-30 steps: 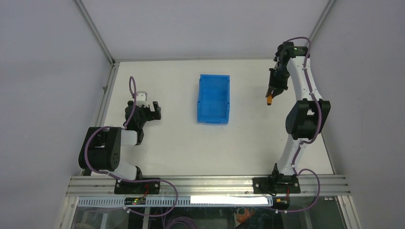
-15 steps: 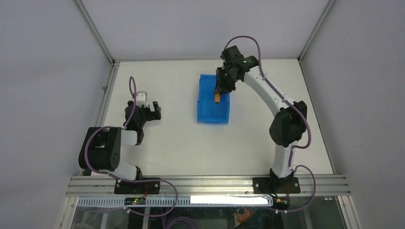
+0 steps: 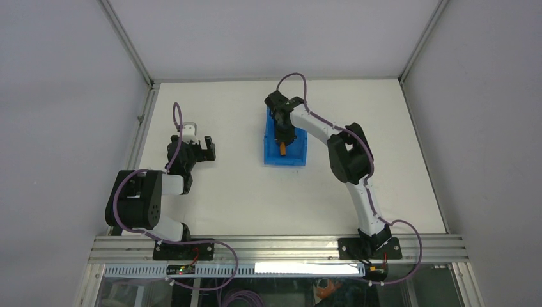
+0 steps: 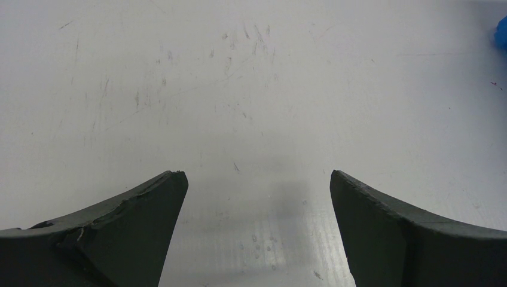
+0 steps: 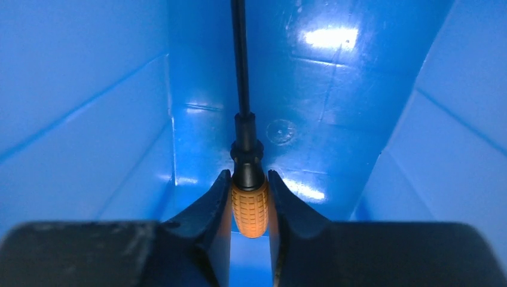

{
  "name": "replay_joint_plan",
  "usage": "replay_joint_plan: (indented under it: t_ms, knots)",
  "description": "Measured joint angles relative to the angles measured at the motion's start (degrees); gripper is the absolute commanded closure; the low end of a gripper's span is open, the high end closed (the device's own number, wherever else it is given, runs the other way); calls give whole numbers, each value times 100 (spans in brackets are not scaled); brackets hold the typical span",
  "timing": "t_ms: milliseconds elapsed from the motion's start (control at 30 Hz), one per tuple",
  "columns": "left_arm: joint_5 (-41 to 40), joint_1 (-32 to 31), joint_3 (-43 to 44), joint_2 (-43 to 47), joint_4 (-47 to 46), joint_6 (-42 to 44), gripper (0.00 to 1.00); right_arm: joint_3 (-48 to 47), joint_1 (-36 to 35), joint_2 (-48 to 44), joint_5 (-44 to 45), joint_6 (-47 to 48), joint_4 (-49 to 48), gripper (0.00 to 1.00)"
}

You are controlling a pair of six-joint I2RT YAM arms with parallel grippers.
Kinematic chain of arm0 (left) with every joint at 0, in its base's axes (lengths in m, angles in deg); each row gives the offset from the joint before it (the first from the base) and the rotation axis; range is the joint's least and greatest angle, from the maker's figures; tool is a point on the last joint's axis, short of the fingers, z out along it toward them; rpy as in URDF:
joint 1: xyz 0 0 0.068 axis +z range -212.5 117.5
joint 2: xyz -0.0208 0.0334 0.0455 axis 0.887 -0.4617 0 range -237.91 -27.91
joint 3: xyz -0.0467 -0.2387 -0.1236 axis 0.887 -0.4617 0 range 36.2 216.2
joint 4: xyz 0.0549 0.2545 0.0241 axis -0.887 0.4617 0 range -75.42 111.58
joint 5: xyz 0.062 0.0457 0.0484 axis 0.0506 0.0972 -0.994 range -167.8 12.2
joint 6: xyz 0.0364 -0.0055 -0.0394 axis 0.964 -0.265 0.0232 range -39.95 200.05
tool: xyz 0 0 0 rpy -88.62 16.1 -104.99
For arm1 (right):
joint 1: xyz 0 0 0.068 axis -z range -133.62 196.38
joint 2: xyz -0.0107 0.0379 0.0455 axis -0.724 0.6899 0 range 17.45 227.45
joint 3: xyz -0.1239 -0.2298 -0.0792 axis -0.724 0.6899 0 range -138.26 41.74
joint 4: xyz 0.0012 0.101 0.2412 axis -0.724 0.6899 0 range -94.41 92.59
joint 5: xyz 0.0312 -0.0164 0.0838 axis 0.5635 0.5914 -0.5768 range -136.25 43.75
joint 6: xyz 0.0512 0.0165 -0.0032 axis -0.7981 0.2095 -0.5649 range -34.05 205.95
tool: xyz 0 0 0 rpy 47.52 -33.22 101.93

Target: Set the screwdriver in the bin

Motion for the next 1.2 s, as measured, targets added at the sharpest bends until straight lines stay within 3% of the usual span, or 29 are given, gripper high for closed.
replay_joint_plan:
  t_ms: [67,333,500,567,600,633,667,767,933,1200]
  knots:
    - [-2,-2,-2,0,0,0,1,66,-33,0,160,-44,-61,57]
    - [-2,0,0,0,2,0,1,83,-133,-85,669,-63,-105,54]
    - [0,0,0,0,2,0,1,83,-221,-629,914,-4,-63,49]
    - [0,0,0,0,0,0,1,83,-243,-1056,968,72,-63,36]
    - [0,0,0,0,2,0,1,83,-245,-1259,986,114,-66,25]
    - [-2,-2,0,0,2,0,1,83,-245,-1506,999,164,-74,7]
    - [0,0,0,0,0,0,1,90,-245,-1773,1008,243,-90,2]
    - [0,0,0,0,0,0,1,286,-219,-2583,1008,463,-223,1]
    - [0,0,0,0,0,0,1,1425,105,-4113,927,737,-553,1]
    - [0,0,0,0,0,0,1,4769,1355,-6345,789,798,-1749,1]
